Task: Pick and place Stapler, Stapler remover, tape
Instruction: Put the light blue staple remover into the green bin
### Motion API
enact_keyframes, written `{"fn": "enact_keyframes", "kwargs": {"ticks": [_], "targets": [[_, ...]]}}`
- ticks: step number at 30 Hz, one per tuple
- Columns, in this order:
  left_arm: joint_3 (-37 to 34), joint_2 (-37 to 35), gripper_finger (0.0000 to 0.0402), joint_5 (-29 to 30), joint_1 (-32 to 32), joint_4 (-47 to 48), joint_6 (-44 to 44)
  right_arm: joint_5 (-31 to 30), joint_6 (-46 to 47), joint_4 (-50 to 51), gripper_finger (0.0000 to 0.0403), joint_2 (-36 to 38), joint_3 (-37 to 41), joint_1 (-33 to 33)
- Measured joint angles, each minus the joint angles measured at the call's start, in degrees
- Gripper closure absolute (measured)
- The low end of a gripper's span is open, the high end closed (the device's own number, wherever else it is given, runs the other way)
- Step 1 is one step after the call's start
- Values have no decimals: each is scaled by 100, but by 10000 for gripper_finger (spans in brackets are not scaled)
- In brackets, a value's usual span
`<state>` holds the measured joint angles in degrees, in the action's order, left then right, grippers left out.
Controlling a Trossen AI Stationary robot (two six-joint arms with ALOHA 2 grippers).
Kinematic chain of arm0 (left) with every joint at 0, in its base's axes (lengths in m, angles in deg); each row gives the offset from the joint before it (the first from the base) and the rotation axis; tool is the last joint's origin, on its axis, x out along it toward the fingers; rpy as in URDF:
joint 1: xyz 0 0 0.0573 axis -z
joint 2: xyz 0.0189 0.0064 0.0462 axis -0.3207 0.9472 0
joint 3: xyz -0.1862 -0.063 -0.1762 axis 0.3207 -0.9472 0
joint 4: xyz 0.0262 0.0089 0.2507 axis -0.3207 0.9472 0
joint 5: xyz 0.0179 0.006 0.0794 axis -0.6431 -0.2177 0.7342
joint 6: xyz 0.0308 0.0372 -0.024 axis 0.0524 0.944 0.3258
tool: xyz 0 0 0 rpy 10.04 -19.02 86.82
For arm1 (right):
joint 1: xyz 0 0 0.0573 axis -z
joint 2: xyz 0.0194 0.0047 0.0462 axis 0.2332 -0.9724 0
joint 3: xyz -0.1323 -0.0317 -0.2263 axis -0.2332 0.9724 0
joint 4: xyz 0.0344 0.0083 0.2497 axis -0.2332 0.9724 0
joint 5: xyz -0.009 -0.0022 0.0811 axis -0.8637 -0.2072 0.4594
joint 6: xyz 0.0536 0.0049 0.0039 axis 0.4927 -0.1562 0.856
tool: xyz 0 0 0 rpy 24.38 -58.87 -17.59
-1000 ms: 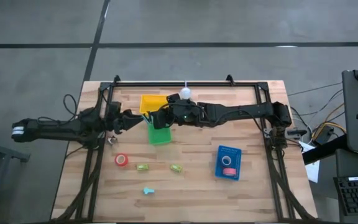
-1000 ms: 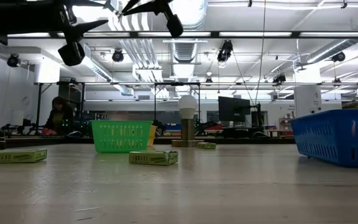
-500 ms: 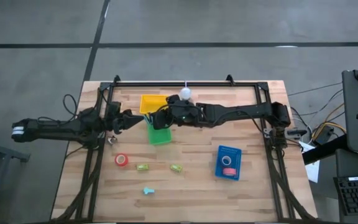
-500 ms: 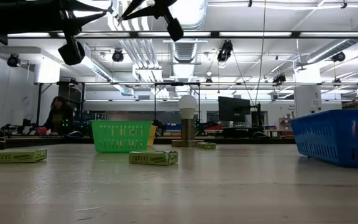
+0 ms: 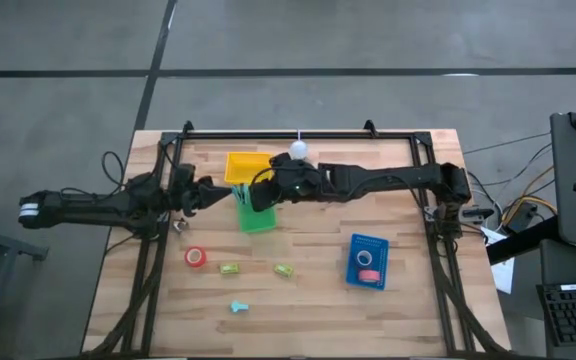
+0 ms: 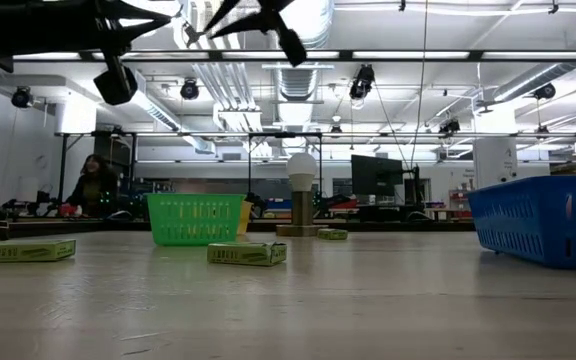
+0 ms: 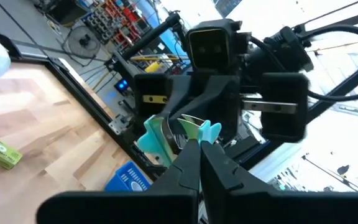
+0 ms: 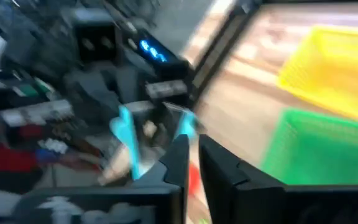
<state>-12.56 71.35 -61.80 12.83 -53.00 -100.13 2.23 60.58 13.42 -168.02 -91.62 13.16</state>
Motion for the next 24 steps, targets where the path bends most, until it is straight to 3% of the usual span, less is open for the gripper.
{"fn": "enact_keyframes", "kwargs": {"ticks": [6,12,16,24], "targets": [[-2,0,400,-56,-2,296,2,-21,-110,1171,286,204,-2,53],[-8,56,400,60,-2,1775,-361,-20,-41,2453,230,251,0,71],[-11,246,397,284,0,2423,-871,-24,21,2751,216,247,0,71],[-15,1011,396,795,-8,2366,-862,-174,19,2757,219,240,0,71]]}}
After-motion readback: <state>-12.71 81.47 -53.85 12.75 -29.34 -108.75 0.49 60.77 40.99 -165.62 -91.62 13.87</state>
